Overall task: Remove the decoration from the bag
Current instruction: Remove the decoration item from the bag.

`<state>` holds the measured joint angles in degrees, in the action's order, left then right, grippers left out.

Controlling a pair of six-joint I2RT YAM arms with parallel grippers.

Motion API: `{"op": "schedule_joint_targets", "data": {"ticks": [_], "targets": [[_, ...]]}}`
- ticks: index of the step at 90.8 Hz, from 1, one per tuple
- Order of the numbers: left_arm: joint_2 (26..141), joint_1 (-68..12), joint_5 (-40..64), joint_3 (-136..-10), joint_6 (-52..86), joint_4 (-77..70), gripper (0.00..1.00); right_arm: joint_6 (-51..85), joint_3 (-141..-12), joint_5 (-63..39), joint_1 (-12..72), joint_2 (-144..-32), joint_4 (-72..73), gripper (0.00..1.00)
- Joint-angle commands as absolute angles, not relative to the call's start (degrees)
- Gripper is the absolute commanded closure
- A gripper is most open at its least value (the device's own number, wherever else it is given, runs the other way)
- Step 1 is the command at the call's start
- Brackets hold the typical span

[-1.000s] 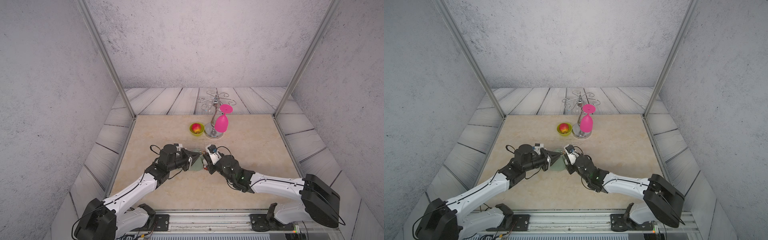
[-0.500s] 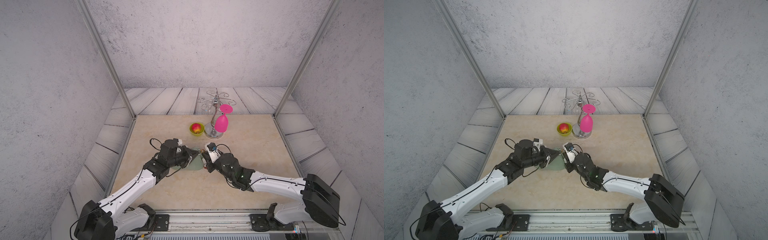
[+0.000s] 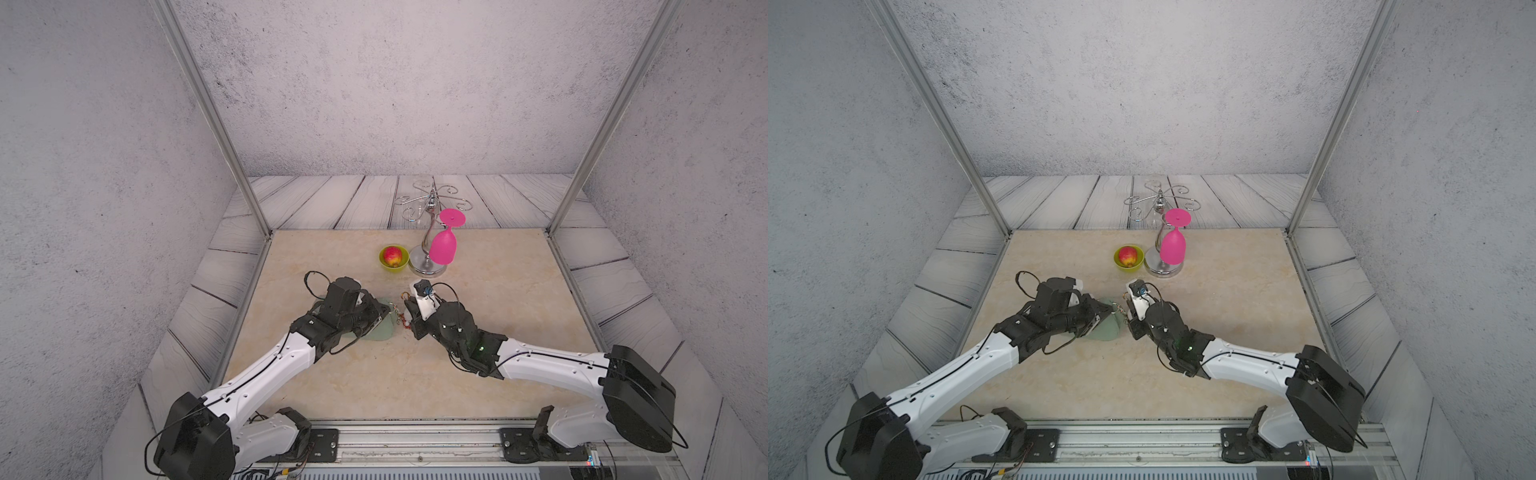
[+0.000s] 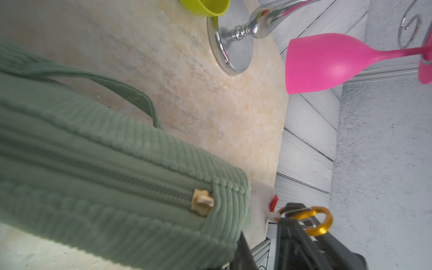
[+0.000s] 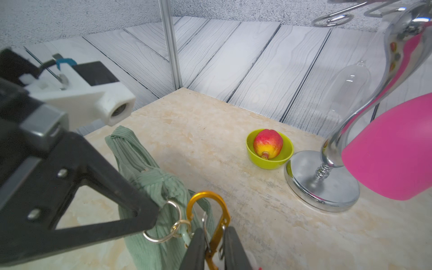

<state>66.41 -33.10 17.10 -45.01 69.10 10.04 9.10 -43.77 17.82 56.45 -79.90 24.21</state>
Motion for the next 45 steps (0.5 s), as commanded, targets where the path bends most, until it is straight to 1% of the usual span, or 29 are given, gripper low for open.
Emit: {"op": "schedule_joint_targets", "data": {"ticks": [1, 22, 45], "targets": [[66.9, -32.6, 16.1, -46.6, 67.3, 9.5, 1.00, 10.2, -45.5, 19.7, 56.3, -80.5, 25.0, 0.82], [67.5, -32.6, 16.2, -46.0, 66.9, 8.3, 1.00, 13.3, -42.5, 22.0, 56.3, -77.1, 21.8, 0.82], [67.7, -33.5, 16.9, -44.1, 69.2, 4.5, 1.00, 20.3, -35.2, 24.1, 56.3, -66.8, 13.1, 0.81]]}}
